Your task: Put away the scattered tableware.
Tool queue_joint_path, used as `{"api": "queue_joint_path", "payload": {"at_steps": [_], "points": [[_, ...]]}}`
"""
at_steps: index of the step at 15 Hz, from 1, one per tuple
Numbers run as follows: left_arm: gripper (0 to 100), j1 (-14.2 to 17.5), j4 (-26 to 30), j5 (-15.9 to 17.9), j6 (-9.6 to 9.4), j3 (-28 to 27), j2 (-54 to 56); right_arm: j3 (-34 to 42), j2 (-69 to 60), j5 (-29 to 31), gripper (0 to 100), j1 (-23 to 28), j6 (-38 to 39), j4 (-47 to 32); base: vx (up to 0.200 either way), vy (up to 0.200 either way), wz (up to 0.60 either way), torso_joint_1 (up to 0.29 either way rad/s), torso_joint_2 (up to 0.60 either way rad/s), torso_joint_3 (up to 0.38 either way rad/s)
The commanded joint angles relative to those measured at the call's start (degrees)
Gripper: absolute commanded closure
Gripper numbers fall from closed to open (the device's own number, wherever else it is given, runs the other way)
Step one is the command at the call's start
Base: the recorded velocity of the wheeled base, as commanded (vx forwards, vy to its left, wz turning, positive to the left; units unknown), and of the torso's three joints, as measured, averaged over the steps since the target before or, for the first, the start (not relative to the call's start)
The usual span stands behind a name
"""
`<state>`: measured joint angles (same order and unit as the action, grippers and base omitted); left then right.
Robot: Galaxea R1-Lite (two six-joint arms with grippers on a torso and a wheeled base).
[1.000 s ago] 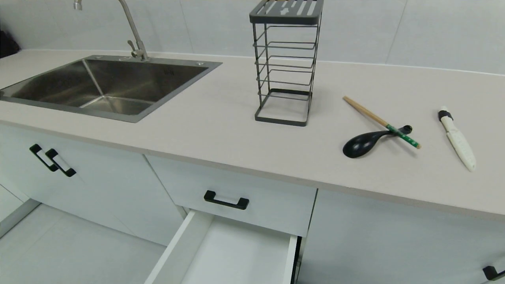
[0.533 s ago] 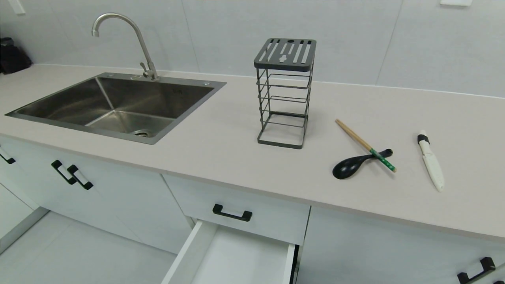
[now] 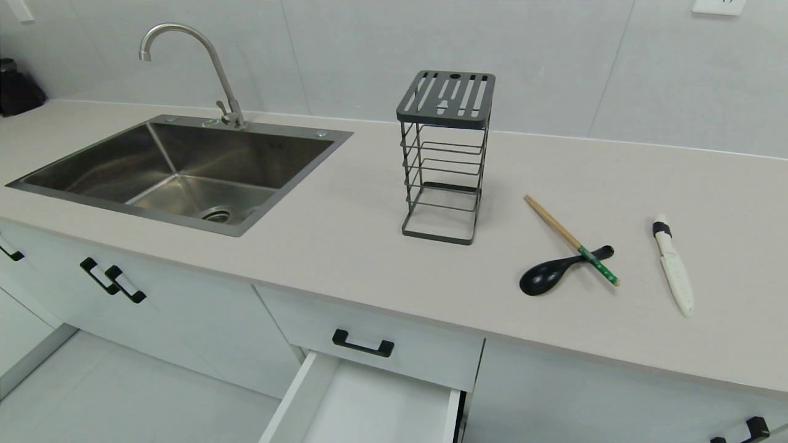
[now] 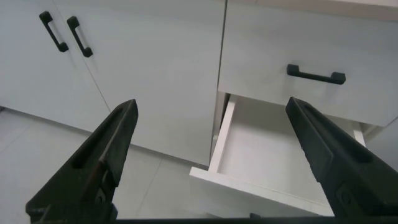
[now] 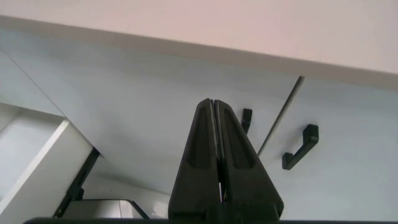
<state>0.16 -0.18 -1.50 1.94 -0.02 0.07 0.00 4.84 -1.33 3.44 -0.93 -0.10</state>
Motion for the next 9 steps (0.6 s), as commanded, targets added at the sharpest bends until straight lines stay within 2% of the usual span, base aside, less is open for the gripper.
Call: {"api": "queue_joint_path", "payload": {"at_steps": [1, 9], "points": [[0, 0.02, 0.01, 0.01, 0.00, 0.02, -0.07, 0.00, -0.01, 0.01, 100, -0.01, 0.14, 0.01, 0.000, 0.000, 0.00, 0.227, -0.43, -0.207], [0, 0.02, 0.01, 0.01, 0.00, 0.02, -0.07, 0.00, -0.01, 0.19, 100, -0.01, 0.05, 0.01, 0.000, 0.000, 0.00, 0.275, -0.52, -0.251]]}}
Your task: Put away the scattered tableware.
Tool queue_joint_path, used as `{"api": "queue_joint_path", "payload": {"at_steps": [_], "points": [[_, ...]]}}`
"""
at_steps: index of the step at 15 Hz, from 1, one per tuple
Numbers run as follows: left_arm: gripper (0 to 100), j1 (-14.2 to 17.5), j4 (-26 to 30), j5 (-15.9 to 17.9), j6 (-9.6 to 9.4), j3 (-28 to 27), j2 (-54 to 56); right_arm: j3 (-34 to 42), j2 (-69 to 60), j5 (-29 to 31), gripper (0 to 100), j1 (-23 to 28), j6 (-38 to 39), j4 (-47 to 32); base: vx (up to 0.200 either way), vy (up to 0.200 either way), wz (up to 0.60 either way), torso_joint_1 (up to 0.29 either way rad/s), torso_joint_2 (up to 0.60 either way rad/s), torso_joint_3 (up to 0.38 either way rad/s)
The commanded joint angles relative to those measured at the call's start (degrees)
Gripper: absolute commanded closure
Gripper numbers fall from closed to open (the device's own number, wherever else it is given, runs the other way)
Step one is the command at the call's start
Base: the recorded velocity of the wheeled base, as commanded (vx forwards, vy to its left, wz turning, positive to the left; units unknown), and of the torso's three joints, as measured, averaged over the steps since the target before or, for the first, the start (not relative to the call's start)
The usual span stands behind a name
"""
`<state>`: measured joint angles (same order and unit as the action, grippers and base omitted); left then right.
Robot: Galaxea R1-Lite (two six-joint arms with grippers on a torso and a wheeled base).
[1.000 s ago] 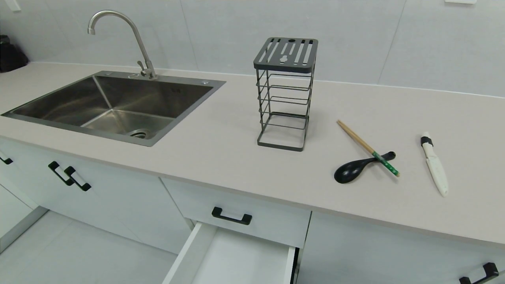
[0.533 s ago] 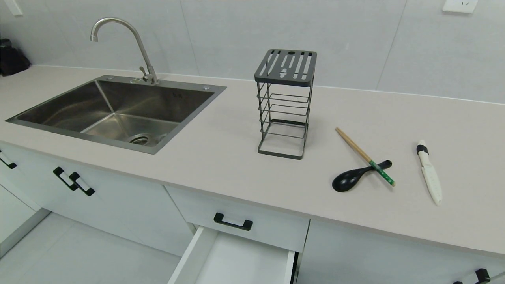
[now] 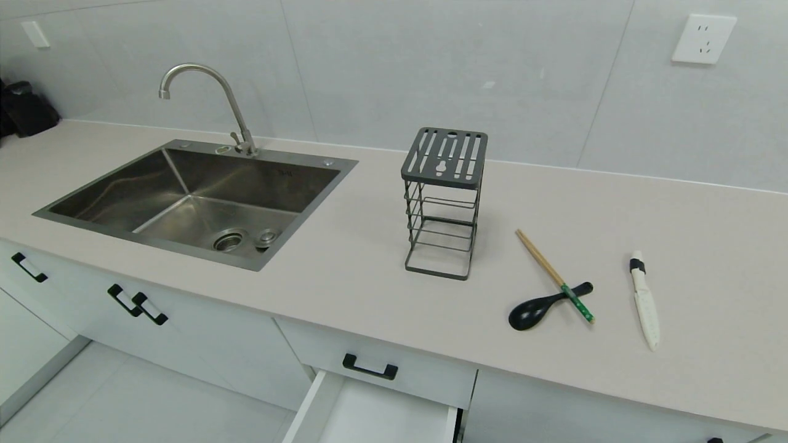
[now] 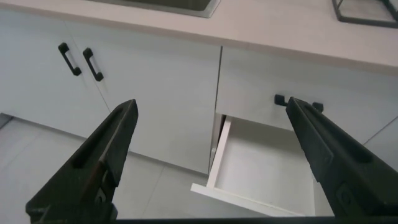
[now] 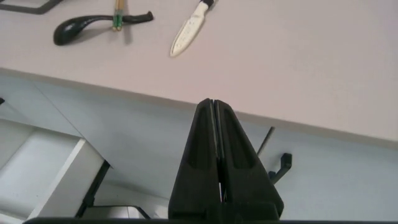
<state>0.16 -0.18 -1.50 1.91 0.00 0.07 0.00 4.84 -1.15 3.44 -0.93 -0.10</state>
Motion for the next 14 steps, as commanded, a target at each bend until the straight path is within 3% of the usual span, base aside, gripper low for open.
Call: {"api": "queue_joint_path", "payload": {"at_steps": [1, 3, 4, 6, 14], "points": [[0, 0.02, 0.01, 0.01, 0.02, 0.00, -0.07, 0.00, 0.08, -0.17, 100, -0.01, -0.22, 0.01, 0.000, 0.000, 0.00, 0.295, -0.56, -0.271], [0, 0.02, 0.01, -0.08, 0.02, 0.00, -0.07, 0.00, -0.01, -0.35, 100, -0.01, -0.22, 0.01, 0.000, 0.000, 0.00, 0.310, -0.58, -0.283], [0, 0.02, 0.01, 0.01, 0.02, 0.00, -0.07, 0.00, -0.80, -0.61, 0, -1.59, -0.30, 0.01, 0.000, 0.000, 0.00, 0.310, -0.61, -0.295], [0, 0.02, 0.01, 0.01, 0.02, 0.00, -0.07, 0.00, -3.61, -0.61, 0, -4.05, -0.13, 0.01, 0.000, 0.000, 0.00, 0.234, -0.48, -0.220], [0, 0.02, 0.01, 0.01, 0.02, 0.00, -0.07, 0.00, -4.84, 1.94, 0, -3.53, 2.16, 1.50, 0.000, 0.000, 0.00, 0.006, -0.01, -0.006]]}}
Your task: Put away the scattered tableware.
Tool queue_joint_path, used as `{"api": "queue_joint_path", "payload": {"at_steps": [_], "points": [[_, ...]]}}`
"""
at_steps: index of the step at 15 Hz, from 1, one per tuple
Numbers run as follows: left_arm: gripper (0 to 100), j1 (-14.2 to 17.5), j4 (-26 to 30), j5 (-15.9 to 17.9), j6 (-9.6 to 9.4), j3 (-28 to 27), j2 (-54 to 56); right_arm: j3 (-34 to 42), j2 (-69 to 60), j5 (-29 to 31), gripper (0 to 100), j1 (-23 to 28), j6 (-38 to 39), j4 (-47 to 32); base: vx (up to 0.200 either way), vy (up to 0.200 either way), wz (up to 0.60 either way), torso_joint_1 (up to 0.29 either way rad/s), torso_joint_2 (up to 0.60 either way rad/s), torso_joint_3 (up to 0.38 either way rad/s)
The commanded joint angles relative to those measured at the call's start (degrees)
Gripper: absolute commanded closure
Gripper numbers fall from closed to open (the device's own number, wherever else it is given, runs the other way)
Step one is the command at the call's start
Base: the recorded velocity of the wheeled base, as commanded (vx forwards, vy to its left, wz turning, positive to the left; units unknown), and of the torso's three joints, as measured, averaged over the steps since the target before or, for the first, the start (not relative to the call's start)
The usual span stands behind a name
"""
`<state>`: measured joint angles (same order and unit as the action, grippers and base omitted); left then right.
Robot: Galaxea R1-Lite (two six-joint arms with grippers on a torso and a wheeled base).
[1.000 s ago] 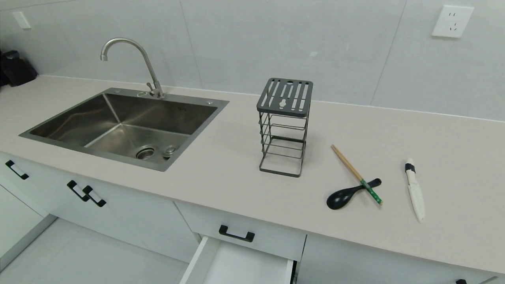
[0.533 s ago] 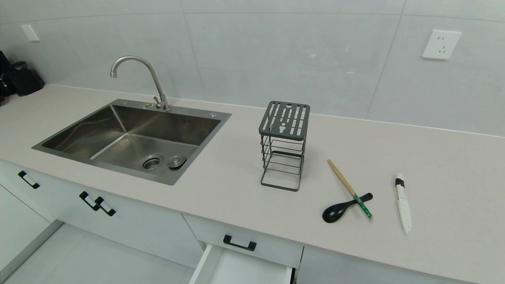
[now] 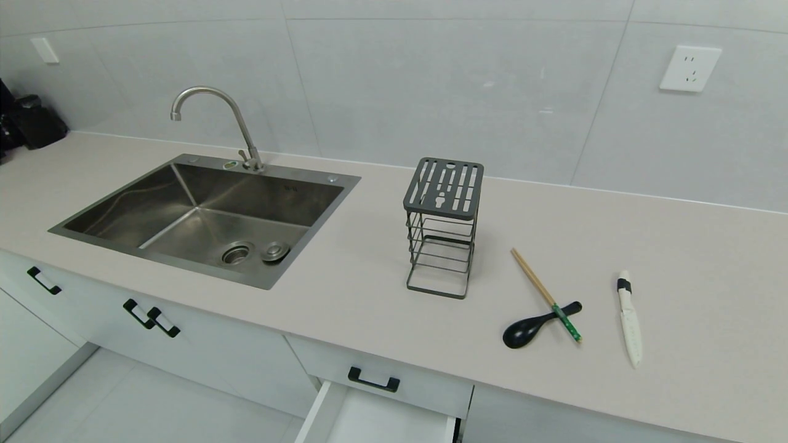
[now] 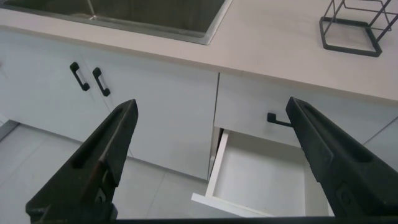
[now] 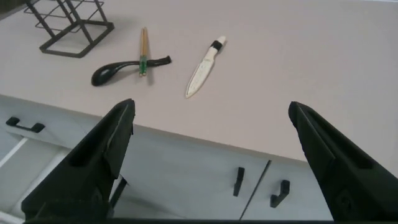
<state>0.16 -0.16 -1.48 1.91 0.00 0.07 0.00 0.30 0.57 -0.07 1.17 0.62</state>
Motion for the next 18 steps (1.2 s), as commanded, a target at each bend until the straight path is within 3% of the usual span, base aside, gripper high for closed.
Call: {"api": "queue_joint_path", "payload": {"at_steps": [1, 3, 5, 6, 9, 18], "points": [[0, 0.02, -0.02, -0.02, 0.02, 0.00, -0.07, 0.00, -0.30, 0.13, 0, 0.16, -0.47, 5.79, 0.000, 0.000, 0.00, 0.000, 0.00, 0.000], [0, 0.02, -0.02, -0.02, 0.11, 0.00, -0.07, -1.23, 1.28, -1.36, 0, 0.25, -3.54, 7.82, 0.000, 0.000, 0.00, 0.000, 0.00, 0.000], [0, 0.02, -0.02, -0.11, 0.11, 0.00, -0.07, -11.34, 16.13, -13.76, 0, 0.07, -8.11, 4.65, 0.000, 0.000, 0.00, 0.000, 0.00, 0.000], [0, 0.02, -0.02, -0.02, 0.02, 0.00, -0.07, -13.89, 21.58, -16.22, 0, 0.07, -10.31, 3.51, 0.000, 0.000, 0.00, 0.000, 0.00, 0.000], [0, 0.02, -0.02, -0.02, 0.02, 0.00, -0.07, -16.52, 36.52, -17.18, 0, -1.51, -11.28, 3.86, 0.000, 0.000, 0.00, 0.000, 0.00, 0.000], [0, 0.02, -0.02, -0.02, 0.02, 0.00, -0.07, -18.63, 64.91, -16.31, 0, -7.57, -11.81, 8.26, 0.000, 0.000, 0.00, 0.000, 0.00, 0.000]]}}
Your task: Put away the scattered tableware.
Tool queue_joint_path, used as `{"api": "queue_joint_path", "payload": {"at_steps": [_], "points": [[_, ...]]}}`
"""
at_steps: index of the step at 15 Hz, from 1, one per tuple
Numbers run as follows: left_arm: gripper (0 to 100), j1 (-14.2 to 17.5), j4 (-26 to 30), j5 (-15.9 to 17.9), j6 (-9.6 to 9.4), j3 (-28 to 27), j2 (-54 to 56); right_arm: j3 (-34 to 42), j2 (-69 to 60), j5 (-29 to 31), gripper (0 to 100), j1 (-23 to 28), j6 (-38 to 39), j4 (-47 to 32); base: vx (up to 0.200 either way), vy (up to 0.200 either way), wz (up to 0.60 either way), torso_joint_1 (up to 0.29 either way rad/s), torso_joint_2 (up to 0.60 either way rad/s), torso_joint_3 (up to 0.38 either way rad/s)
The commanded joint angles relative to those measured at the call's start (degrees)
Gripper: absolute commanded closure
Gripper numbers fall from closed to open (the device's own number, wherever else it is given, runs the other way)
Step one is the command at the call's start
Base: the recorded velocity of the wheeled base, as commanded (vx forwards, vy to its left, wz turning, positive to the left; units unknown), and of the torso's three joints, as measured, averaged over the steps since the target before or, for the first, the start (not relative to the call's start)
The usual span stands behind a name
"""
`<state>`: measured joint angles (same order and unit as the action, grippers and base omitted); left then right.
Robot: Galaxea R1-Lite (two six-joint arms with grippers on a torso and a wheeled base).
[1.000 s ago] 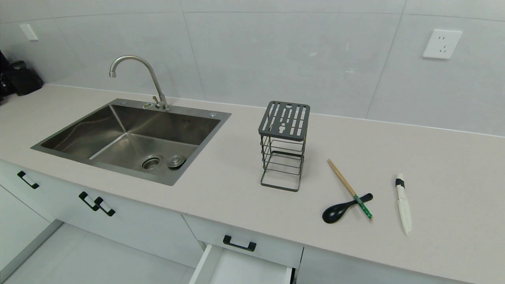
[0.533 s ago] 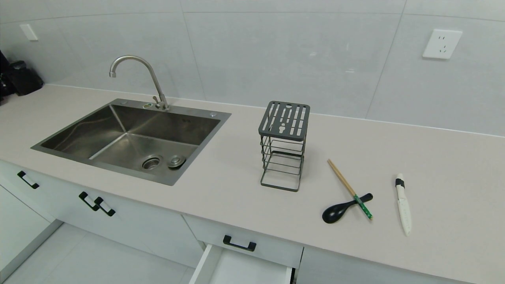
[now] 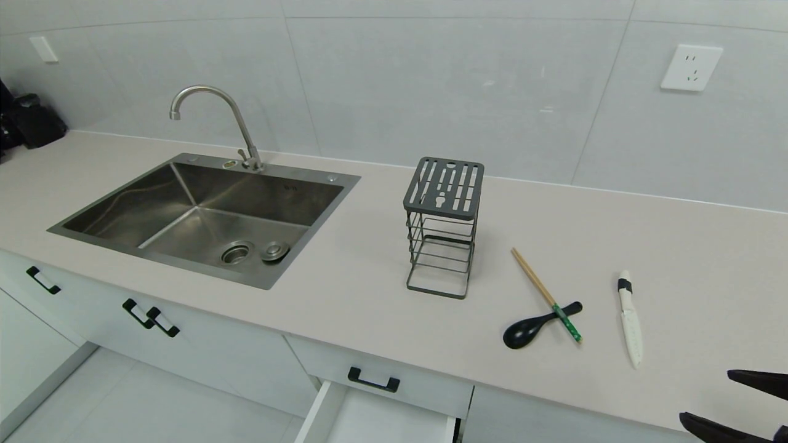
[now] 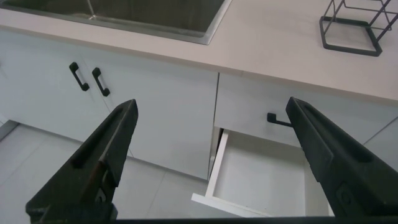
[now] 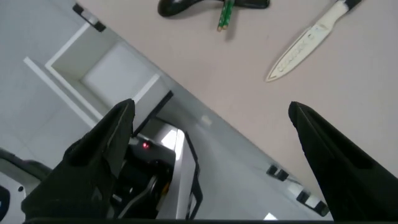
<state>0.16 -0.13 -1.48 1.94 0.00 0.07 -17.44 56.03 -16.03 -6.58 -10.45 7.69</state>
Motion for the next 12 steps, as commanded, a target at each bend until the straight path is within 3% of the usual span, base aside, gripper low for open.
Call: {"api": "queue_joint_path", "payload": {"at_steps": [1, 7, 12], "points": [[0, 0.02, -0.04, -0.02, 0.00, 0.00, -0.07, -1.80, 13.58, 0.56, 0, -1.06, -0.19, 3.65, 0.000, 0.000, 0.00, 0.000, 0.00, 0.000], [0, 0.02, -0.04, -0.02, 0.00, 0.00, -0.07, -6.64, 26.68, 0.56, 0, -1.33, -3.62, 12.08, 0.000, 0.000, 0.00, 0.000, 0.00, 0.000], [0, 0.02, -0.04, -0.11, 0.00, 0.00, -0.07, -12.61, 37.66, 0.47, 0, -4.84, -3.53, 17.53, 0.000, 0.000, 0.00, 0.000, 0.00, 0.000]]}}
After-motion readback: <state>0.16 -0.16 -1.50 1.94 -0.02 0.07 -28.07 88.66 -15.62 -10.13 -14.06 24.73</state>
